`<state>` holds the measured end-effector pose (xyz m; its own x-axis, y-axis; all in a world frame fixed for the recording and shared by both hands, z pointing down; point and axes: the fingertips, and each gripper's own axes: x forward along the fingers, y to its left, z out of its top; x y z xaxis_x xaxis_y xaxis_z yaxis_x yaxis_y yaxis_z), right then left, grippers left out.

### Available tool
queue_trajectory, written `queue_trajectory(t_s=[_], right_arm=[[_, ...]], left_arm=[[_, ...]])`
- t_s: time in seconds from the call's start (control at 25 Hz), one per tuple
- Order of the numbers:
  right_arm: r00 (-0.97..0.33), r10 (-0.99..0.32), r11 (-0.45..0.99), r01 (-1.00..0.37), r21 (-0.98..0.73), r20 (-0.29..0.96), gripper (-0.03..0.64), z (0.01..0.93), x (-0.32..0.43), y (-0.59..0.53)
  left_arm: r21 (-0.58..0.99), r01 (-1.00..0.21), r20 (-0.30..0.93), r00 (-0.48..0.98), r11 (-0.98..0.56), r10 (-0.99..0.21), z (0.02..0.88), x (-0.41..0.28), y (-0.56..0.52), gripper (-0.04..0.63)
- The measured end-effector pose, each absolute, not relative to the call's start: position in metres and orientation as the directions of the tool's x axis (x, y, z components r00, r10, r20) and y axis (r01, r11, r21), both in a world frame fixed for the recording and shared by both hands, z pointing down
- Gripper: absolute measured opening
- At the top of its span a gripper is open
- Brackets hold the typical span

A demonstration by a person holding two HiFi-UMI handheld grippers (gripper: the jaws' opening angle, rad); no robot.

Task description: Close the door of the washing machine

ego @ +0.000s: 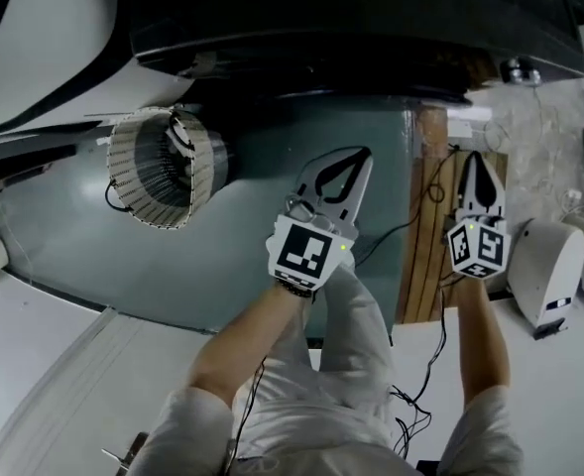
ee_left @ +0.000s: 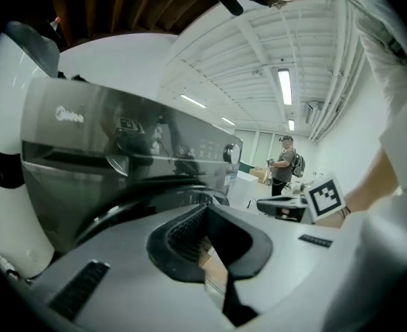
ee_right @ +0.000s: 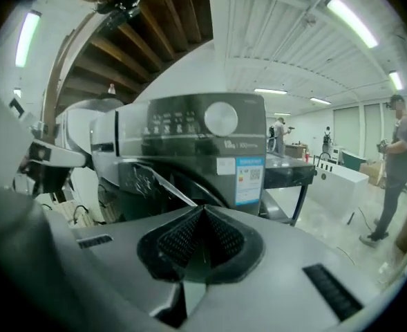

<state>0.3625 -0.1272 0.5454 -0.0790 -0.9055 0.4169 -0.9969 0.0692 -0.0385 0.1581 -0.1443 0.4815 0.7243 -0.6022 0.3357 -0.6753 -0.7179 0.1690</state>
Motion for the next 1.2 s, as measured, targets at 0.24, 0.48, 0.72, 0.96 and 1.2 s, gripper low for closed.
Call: queue_trajectory(t_s=[0.24,0.48,0.72,0.96,1.2], right_arm=[[-0.177,-0.927,0.154,-0.984,-0.095,0.331,0.011,0.425,0.320,-0.098],[-0.271,-0.928,0.249,-0.962,-0.112,0.256,0.011,0.310,0.281,-0.086],[-0.316,-0.939,0.309,-0.948,-0.071,0.133,0.011,0.192,0.261,-0.074],[-0.340,-0.941,0.339,-0.939,-0.060,0.004,0.011,0.101,0.252,-0.054],[-0.325,-0.945,0.326,-0.944,-0.042,-0.036,0.011,0.059,0.257,-0.020]], left_arm=[[0.132,-0.721,0.275,0.686,-0.680,-0.674,0.390,0.094,-0.138,0.002],[0.084,-0.733,0.220,0.674,-0.675,-0.705,0.284,0.054,-0.119,0.002],[0.050,-0.766,0.117,0.642,-0.641,-0.758,0.175,0.021,-0.102,0.002],[-0.004,-0.799,0.018,0.601,-0.601,-0.799,0.105,-0.010,-0.080,0.002],[-0.037,-0.819,-0.051,0.574,-0.573,-0.817,0.062,-0.033,-0.056,0.002]])
